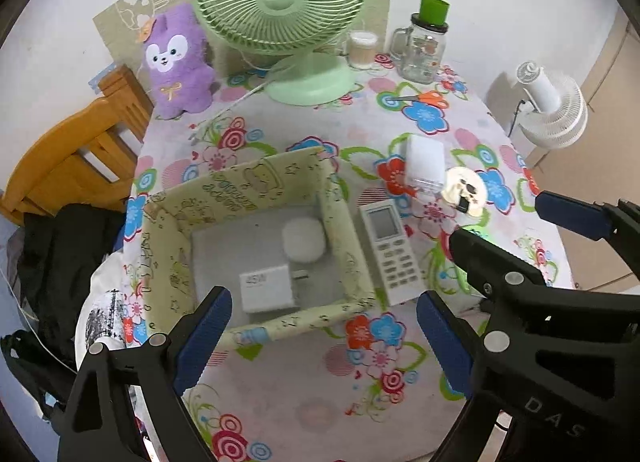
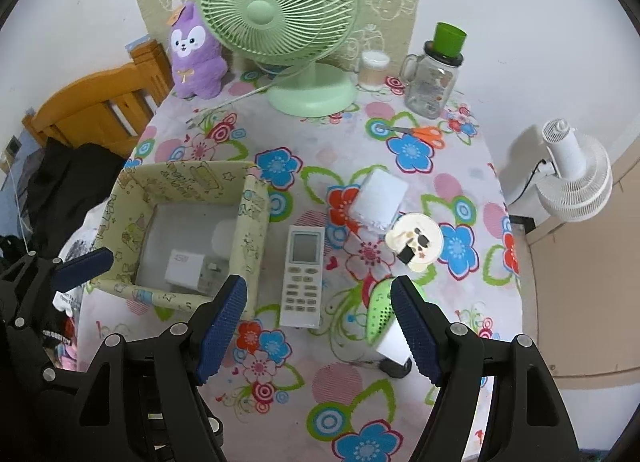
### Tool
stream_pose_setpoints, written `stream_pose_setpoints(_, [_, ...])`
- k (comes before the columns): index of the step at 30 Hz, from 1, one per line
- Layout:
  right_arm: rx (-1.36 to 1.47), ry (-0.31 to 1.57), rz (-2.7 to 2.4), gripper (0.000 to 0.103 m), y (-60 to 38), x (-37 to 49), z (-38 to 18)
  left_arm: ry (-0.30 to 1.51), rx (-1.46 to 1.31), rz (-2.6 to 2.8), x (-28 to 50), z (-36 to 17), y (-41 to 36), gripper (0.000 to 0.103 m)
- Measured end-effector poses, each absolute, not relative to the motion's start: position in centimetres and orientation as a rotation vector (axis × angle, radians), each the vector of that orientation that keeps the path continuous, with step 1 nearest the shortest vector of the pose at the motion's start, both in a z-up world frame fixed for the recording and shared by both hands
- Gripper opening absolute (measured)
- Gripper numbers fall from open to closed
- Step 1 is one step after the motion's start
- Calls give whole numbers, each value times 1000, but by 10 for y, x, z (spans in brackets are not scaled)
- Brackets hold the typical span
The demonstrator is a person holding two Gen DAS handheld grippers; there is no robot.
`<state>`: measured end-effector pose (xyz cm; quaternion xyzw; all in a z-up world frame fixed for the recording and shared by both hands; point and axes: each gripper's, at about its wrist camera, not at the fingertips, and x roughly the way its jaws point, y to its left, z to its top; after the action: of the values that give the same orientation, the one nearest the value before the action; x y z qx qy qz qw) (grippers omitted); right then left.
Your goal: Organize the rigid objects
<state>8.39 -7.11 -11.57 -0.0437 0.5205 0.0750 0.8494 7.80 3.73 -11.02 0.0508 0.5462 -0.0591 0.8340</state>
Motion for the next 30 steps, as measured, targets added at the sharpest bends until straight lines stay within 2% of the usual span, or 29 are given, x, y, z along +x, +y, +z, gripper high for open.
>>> stream_pose_setpoints(18, [32,1040,86,77,-140,67,-94,1123,99,-228,76,-93,-8,95])
stream_pose_setpoints(30, [39,1043,85,77,-179,60,-103,1143,70,-290,74,-108,-39,95])
